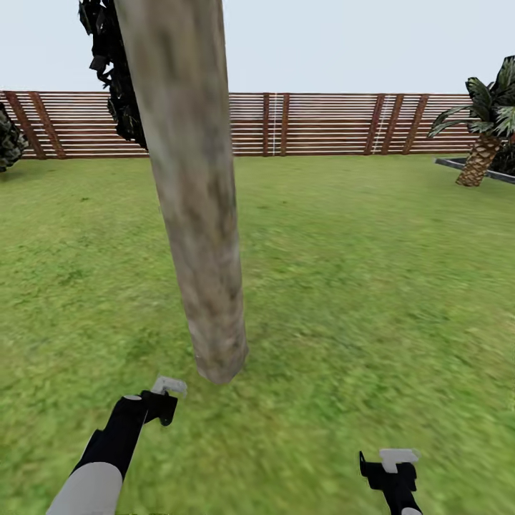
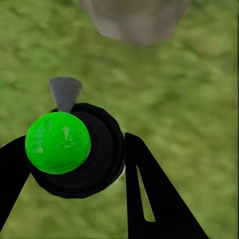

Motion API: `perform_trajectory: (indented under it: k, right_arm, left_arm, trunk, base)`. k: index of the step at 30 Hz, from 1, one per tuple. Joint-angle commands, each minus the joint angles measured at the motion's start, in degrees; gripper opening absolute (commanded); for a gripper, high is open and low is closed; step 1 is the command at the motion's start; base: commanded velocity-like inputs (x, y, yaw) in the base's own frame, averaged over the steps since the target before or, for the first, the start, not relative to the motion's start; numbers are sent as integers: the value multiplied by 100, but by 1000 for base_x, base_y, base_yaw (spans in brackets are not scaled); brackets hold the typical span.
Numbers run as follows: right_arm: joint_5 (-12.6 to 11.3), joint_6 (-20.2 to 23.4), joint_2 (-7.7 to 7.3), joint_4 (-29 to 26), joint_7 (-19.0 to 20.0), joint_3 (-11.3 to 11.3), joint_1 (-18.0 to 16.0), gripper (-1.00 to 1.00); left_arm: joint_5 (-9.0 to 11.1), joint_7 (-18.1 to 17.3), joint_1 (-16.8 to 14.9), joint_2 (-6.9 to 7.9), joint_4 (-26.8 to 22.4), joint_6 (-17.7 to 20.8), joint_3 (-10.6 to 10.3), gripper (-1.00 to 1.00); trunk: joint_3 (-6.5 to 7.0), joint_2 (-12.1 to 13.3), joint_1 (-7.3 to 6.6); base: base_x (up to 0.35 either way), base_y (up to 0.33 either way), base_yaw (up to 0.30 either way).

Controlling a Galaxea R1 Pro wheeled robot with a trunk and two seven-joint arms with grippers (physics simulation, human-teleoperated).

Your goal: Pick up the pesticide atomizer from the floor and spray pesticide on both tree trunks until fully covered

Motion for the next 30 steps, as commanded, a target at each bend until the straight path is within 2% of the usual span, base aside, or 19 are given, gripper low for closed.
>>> perform_trajectory:
  k: [1,4,7,9,10,12,13,14,15,16,17,18,20,22,23,25,26,30]
  right_arm:
    - [-71,-11,-9,-13,-9,48,-1,100]
    - [-82,-7,-12,-25,-9,47,-1,100]
    - [-84,-6,-13,-27,-9,46,-1,100]
    - [-84,-6,-14,-18,-9,48,-1,100]
    - [-84,-6,-13,-14,-9,48,-1,100]
    - [-84,-6,-13,-12,-9,53,-1,100]
    - [-84,-6,-13,-12,-9,54,-1,100]
    - [-84,-6,-13,-12,-9,54,-1,100]
    - [-84,-6,-13,-12,-9,54,-1,100]
    - [-84,-6,-13,-12,-9,55,-1,100]
    - [-84,-6,-13,-12,-9,55,-1,100]
    - [-84,-6,-13,-12,-9,55,-1,100]
    - [-85,-6,-13,-12,-9,55,-1,100]
    - [-85,-6,-13,-8,-9,55,-1,100]
    - [-84,-6,-13,-5,-9,55,-1,100]
    - [-84,-6,-13,-4,-9,55,-1,100]
    - [-84,-6,-13,0,-9,55,-1,100]
    - [-84,-6,-13,5,-9,55,-1,100]
  left_arm:
    - [-44,-71,-14,-31,-157,22,27,-100]
    - [40,-85,-47,-98,-268,48,8,-100]
    - [99,-170,-511,-175,-308,1007,-40,-100]
    - [102,-399,-679,-174,-309,1272,-163,-100]
    - [91,-658,-745,-152,-310,1371,-250,-100]
    - [48,-916,-785,-57,-312,1595,-295,-100]
    - [43,-955,-790,17,-315,1684,-301,-100]
    - [52,-992,-789,193,-314,1769,-306,-100]
    - [76,-1032,-777,418,-313,1815,-309,-100]
    - [92,-1162,-757,732,-313,1843,-311,-100]
    - [90,-1331,-745,931,-313,1851,-317,-100]
    - [72,-1525,-735,1053,-314,1851,-325,-100]
    - [55,-1704,-727,1109,-322,1848,-349,-100]
    - [52,-1798,-723,1108,-334,1853,-458,-100]
    - [64,-1815,-722,1062,-337,1853,-567,-100]
    - [74,-1825,-729,956,-338,1854,-688,-100]
    - [76,-1829,-747,835,-338,1854,-741,-100]
    - [91,-1831,-799,710,-342,1866,-776,-100]
  trunk:
    - [-6,-2,-1]
    - [-7,-2,-1]
    - [-7,-2,-1]
    - [-7,-2,-1]
    - [-7,-2,-1]
    - [-7,-2,-1]
    - [-7,-2,-1]
    - [-7,-2,-1]
    - [-7,-2,-1]
    - [-7,-2,-1]
    - [-7,-2,-1]
    - [-7,-2,-1]
    - [-7,-2,-1]
    - [-7,-2,-1]
    - [-7,-2,-1]
    - [-7,-2,-1]
    - [-7,-2,-1]
    - [-7,-2,-1]
  base:
    - [-8,-272,38]
    - [-14,-120,16]
    - [-2,-15,2]
    - [0,-3,0]
    - [0,0,0]
    - [0,0,0]
    - [0,0,0]
    - [0,0,-18]
    - [0,0,-112]
    - [0,0,-215]
    - [0,0,-251]
    - [0,0,-256]
    - [0,0,-176]
    - [0,0,-41]
    - [-118,0,-16]
    - [-224,0,-9]
    - [-304,0,-3]
    - [-330,0,-1]
